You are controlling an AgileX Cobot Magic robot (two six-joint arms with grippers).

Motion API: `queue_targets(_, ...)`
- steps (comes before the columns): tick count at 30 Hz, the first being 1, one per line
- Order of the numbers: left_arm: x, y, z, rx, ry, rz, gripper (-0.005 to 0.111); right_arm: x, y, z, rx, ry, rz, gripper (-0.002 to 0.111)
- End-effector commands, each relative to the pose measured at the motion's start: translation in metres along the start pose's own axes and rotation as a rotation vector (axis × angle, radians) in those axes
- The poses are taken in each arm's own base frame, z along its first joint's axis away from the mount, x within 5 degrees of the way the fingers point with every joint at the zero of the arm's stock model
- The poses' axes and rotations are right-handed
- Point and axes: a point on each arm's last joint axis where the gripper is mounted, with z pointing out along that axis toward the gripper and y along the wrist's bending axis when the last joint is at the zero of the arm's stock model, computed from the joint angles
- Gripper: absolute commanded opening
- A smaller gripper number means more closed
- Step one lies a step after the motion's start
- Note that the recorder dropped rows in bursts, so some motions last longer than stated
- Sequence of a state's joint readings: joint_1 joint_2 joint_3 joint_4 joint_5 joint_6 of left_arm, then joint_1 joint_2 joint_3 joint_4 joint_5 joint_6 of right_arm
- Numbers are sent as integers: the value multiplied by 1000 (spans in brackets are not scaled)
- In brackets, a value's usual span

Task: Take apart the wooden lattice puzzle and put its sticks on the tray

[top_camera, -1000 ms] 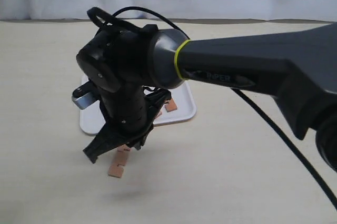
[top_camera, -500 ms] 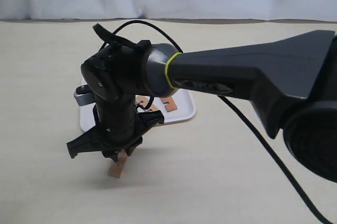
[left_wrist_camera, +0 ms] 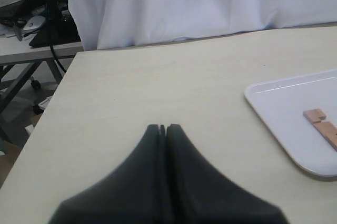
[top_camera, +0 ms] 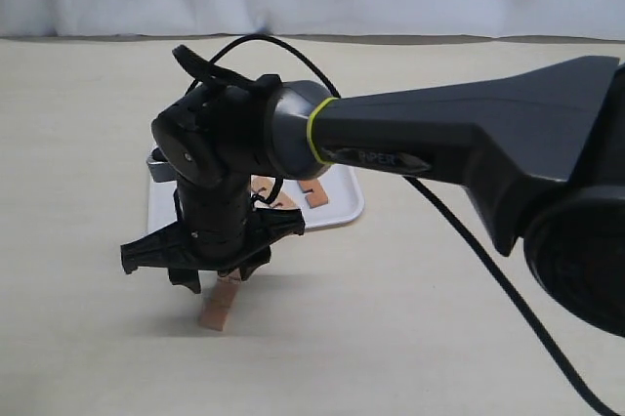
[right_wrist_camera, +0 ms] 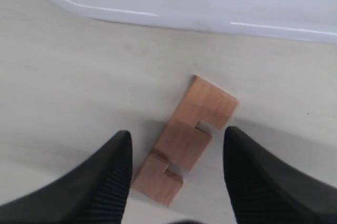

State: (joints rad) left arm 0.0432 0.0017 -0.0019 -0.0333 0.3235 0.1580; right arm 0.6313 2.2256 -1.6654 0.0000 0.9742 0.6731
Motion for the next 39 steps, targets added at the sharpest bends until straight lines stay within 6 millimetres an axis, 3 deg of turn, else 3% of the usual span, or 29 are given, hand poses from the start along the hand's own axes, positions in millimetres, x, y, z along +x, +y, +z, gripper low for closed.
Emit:
queue_targets(1,-1,-1,0,9,-17,-1,0,-3,-1,-3,10,-32,30,50)
queue_targets(8,-1,-1,0,9,-17,-1,0,-7,-6,-1,68,-78,125,50)
queue_targets(16,-1,-1,0,9,-17,-1,0,1,-2,23,40,31,169,50)
queue_targets(18,-1,-1,0,9,-17,-1,0,3,1,26,14,56,143,43)
queue_targets(23,-1,-1,0,9,-17,-1,0,4,2,26,0,64,106,4)
queue_targets(25,-1,-1,0,9,-17,-1,0,4,1,26,10,66,94,5)
queue_targets(27,-1,-1,0,9,-17,-1,0,2,0,21,21,41,72,5)
queue_targets(31,-1,-1,0,9,-16,1,0,-12,-5,-22,10,-118,18,5)
queue_targets(35,-1,-1,0,9,-16,1,0,-23,-22,-65,135,-308,-37,5)
queue_targets(39,-1,-1,0,9,-16,1,0,-29,-32,-85,211,-427,19,5)
